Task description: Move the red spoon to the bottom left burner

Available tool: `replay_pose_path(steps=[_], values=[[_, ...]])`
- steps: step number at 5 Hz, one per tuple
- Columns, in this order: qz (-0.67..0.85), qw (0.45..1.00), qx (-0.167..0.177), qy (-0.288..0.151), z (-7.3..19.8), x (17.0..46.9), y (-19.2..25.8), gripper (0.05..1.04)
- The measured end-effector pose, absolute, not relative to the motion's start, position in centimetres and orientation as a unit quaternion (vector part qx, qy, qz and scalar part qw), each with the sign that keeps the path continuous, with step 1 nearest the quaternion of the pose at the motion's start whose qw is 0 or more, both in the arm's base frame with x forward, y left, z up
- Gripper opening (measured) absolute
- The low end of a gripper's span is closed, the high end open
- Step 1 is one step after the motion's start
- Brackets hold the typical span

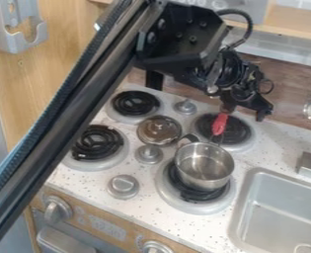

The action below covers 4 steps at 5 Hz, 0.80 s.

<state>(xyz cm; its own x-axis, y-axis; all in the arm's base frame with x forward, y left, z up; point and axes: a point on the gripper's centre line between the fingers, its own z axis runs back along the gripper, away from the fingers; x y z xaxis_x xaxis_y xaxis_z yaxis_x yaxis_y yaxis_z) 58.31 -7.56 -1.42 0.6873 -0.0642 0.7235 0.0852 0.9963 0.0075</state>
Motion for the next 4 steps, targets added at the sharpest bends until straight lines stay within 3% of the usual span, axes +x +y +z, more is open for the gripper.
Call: replay_pose_path(steps=[1,3,4], values=[[-0.026,0.91,-0.005,-0.413,2.1,58.4,-6.5,0.999],[0.002,0.92,0.009,-0.392,0.8,57.4,-4.0,0.999],[0.017,0.925,0.0,-0.379,1.3,57.5,-3.8,0.999]])
